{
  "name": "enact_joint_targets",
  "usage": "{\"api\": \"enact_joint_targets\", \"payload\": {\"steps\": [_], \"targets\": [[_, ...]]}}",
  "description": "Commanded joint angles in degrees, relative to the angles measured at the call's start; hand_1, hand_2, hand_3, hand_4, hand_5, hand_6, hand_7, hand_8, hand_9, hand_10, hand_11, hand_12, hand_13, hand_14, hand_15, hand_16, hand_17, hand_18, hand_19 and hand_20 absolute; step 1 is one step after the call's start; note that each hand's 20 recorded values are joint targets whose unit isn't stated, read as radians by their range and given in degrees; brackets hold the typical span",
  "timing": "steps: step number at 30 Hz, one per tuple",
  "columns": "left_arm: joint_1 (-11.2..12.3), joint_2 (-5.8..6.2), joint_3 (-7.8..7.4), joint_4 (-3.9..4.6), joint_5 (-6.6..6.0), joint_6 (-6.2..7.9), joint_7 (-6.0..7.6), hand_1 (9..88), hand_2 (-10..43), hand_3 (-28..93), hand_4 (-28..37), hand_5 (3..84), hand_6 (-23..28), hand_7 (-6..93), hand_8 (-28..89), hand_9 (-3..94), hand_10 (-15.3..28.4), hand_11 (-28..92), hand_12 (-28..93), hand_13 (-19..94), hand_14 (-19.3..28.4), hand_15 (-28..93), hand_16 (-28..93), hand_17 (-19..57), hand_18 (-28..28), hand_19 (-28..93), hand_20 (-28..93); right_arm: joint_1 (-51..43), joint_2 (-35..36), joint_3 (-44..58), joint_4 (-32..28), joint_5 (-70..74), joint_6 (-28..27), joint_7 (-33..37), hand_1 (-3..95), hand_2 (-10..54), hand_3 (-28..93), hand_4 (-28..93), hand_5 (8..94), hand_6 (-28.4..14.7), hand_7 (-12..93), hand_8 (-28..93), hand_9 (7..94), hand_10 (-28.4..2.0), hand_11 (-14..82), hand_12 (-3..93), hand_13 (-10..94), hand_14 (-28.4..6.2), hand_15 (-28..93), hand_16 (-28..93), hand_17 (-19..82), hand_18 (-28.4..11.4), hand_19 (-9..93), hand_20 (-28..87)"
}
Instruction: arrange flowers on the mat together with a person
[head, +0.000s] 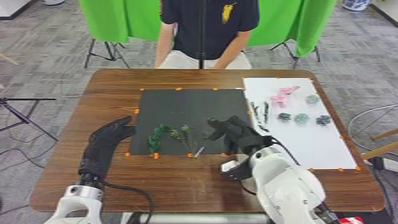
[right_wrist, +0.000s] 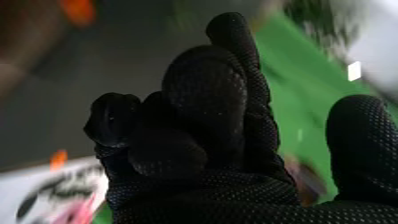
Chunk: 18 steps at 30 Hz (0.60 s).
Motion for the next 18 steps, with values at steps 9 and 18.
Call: {"api": "enact_joint_targets", "payload": {"steps": [9,18], "targets": [[-0.60,-1.09,0.93,1.37,0.29,-1.87,3.03,28.7,-3.0,59,-17.5,47.1,4.6,15.6,-5,48.2,13.9,25,18,36,17.5,21,4,3.0,11.0,6,16,-18.49,3.34,19.65,3.11,47.14,11.50,-43.66,5.9,6.2,78,-19,43.7,-0.1,8,-8,44.0,-15.1,4.7,12.8,33,-14.7,7,24,17,-16.5,14,28],[-2.36,-1.74,2.14,2.45,1.16,-1.91,6.50,29.0,-2.8,60,-17.3,48.1,4.6,16.1,-5,49.5,14.1,25,18,38,17.3,19,4,4.7,10.1,6,16,-17.02,3.52,18.18,4.91,52.90,12.74,-46.78,2.2,4.2,81,-20,38.3,0.5,8,-9,38.3,-13.6,3.5,9.8,27,-11.9,5,16,15,-13.8,3,24]]}}
